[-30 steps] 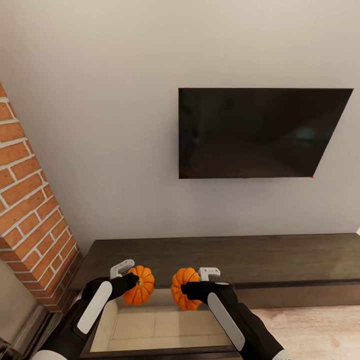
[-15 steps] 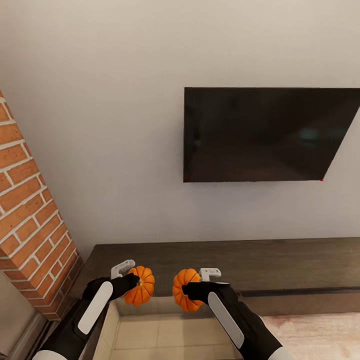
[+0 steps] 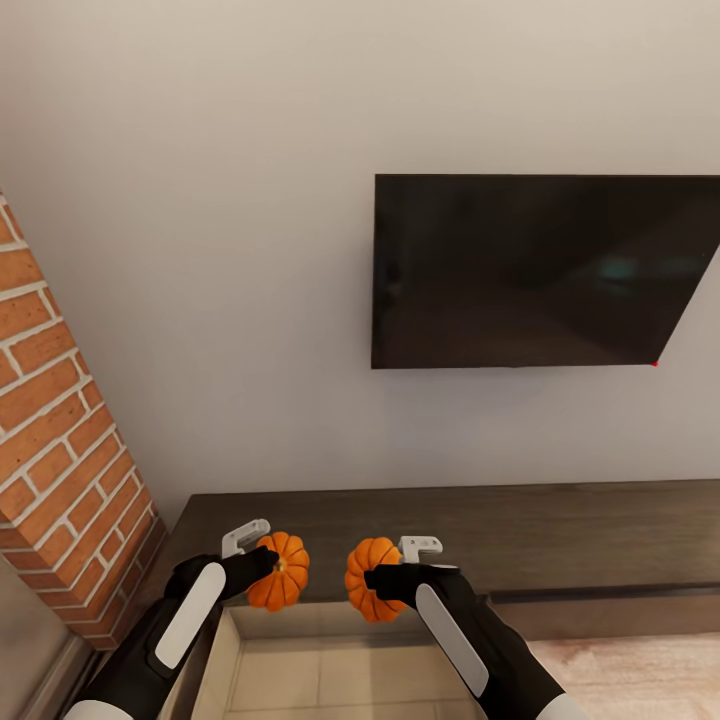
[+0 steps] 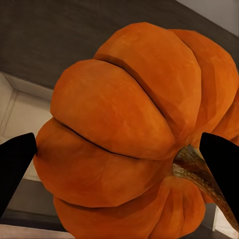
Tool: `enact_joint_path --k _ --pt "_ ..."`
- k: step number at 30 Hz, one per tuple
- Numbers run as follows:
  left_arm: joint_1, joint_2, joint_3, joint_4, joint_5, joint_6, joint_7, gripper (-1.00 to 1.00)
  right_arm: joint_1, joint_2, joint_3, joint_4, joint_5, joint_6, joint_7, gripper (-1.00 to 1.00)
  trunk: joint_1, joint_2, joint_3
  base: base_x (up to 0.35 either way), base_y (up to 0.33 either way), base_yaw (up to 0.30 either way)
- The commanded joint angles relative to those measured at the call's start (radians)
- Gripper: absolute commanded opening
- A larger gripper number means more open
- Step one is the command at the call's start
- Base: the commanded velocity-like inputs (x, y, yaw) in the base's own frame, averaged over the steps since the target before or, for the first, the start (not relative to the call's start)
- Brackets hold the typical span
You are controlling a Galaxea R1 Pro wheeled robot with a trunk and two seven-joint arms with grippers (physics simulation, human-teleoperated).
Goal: Place each of the two pumpkins and all three candles from the living room inside a cabinet in the living room (use any cabinet), then make sure every cabinet is closed, and position the cauldron so it is next to a table in the living room.
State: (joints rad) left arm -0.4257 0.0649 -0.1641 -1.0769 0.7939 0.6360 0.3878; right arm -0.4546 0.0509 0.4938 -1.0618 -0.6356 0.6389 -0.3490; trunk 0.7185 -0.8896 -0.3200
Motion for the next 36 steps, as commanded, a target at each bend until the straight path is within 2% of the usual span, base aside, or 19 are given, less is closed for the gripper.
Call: enact_joint_path --k 1,4,23,29,36 --pt "-0.001 0.001 -0.003 -0.002 0.01 0.001 0.011 -1.0 -0.001 0.0 0.002 -0.001 -0.012 0.001 -0.01 -1.0 0.0 -0.001 -0.001 0.005 0.003 0.0" --pt "-0.001 0.002 -0.003 -0.004 0.01 0.001 0.011 -1.0 -0.001 0.0 0.002 -0.001 -0.012 0.001 -0.01 -1.0 0.0 -0.001 -0.001 0.002 0.001 0.0" --pt "-0.001 0.0 -0.005 -0.005 0.012 0.017 0.008 -1.0 -0.001 0.0 0.002 0.0 -0.012 0.003 -0.01 -1.0 0.073 -0.134 -0.061 0.0 0.0 0.0" --pt "-0.001 0.0 -0.025 -0.013 0.012 0.065 0.008 -1.0 -0.001 0.0 0.0 0.0 -0.013 0.007 -0.01 -1.0 0.096 -0.176 -0.08 0.0 0.0 0.0" --pt "-0.002 0.0 -0.028 -0.014 0.013 0.078 0.008 -1.0 -0.002 0.001 0.0 0.007 -0.013 0.016 -0.012 -1.0 0.123 -0.225 -0.102 0.0 0.0 0.0"
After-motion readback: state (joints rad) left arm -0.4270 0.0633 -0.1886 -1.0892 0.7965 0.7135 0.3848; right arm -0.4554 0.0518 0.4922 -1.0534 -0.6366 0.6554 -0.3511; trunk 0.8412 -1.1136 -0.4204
